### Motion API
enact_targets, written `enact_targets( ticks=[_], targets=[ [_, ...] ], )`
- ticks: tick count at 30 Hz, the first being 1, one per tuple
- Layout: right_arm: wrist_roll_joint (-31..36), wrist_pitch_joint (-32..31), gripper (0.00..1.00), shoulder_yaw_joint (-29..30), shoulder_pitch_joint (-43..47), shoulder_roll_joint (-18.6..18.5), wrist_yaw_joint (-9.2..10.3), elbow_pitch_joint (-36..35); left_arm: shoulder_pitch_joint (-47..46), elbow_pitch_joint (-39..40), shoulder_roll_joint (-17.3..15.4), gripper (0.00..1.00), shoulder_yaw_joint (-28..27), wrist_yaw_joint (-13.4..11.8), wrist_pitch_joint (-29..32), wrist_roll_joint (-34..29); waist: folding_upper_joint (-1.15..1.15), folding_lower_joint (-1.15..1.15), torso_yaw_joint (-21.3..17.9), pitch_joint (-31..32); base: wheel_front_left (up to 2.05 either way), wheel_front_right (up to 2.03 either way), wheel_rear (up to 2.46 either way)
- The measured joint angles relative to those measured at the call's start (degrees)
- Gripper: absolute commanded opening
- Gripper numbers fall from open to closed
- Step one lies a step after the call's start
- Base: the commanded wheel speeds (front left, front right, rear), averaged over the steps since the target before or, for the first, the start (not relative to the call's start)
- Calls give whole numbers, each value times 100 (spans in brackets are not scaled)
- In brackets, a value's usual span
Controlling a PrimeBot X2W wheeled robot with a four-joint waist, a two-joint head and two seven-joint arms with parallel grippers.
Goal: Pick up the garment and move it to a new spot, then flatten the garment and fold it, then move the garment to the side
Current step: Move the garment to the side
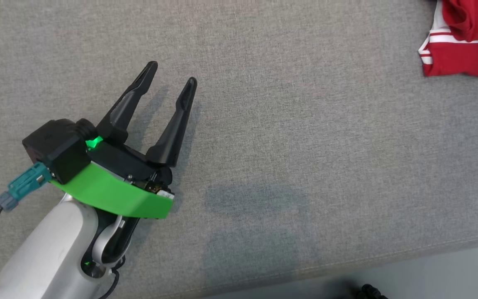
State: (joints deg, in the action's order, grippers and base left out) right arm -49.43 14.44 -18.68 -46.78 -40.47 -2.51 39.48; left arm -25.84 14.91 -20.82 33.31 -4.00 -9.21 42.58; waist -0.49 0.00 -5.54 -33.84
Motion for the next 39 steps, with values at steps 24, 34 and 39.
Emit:
enact_targets(
  ticks=[24,34,39],
  targets=[
    [724,15,100,234,1120,778,-227,-1703,718,-1170,391,100,-528,-12,-455,380,0,0,308,1701,0,0,0],
    [859,15,100,175,2506,1300,-100,-2101,1182,-1659,326,100,-590,-99,-501,137,0,0,667,2448,0,0,0],
    [938,15,100,93,3072,1611,38,-2362,1544,-1762,335,100,-790,-155,-504,138,0,0,823,2824,0,0,0]
  ],
)
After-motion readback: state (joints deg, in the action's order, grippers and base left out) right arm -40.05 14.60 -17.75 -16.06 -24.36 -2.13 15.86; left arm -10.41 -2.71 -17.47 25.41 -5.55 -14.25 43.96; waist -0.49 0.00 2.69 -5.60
